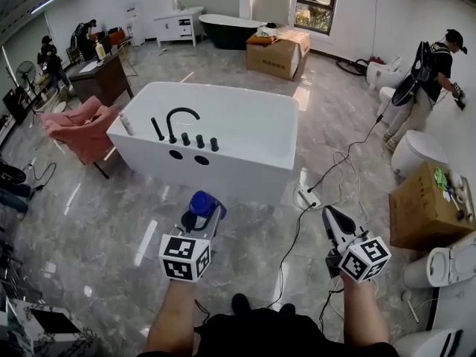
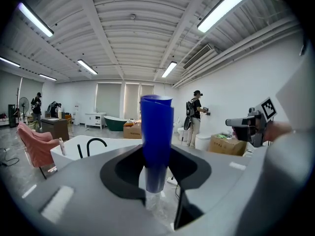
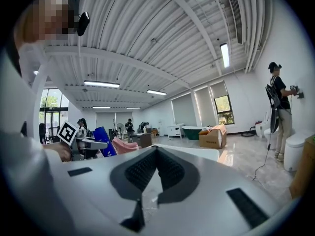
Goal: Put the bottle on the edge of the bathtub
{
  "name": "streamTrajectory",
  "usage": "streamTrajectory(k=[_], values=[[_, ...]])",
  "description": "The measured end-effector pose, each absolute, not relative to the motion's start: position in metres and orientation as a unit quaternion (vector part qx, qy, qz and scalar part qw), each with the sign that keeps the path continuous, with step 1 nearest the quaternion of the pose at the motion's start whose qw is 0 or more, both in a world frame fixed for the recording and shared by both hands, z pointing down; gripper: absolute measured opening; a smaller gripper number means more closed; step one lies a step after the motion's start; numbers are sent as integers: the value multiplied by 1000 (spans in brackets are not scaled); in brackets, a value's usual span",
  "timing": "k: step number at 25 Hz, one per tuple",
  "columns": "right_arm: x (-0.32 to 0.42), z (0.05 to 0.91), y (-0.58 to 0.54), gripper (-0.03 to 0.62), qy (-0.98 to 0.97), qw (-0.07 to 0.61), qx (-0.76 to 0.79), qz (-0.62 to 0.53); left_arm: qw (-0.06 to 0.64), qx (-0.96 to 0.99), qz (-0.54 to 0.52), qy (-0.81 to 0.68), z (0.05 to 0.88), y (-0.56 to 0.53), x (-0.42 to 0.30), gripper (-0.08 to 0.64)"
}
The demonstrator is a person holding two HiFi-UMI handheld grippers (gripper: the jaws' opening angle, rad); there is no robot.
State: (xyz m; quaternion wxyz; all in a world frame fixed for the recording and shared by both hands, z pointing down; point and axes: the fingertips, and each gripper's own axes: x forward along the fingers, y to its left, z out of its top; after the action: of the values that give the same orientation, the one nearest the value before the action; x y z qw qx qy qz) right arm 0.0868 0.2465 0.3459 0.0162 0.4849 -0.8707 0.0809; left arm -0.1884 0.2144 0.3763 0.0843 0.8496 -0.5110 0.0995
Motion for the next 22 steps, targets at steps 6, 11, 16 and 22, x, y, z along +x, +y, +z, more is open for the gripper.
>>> streamTrajectory(k=[6,11,16,22], values=[[52,354,253,11,-874,21,475,103,88,853,98,-506,381,217,-217,156],[42,352,254,11,-874,23,473,105,93,853,92,-506,384,220,-226,156],[37,353,243,11,-874,18,473,114,89,857,92,-499,383,213,-226,156],[37,365,213,11,-875,14,465,131,92,856,102,-498,388,192,-220,156]])
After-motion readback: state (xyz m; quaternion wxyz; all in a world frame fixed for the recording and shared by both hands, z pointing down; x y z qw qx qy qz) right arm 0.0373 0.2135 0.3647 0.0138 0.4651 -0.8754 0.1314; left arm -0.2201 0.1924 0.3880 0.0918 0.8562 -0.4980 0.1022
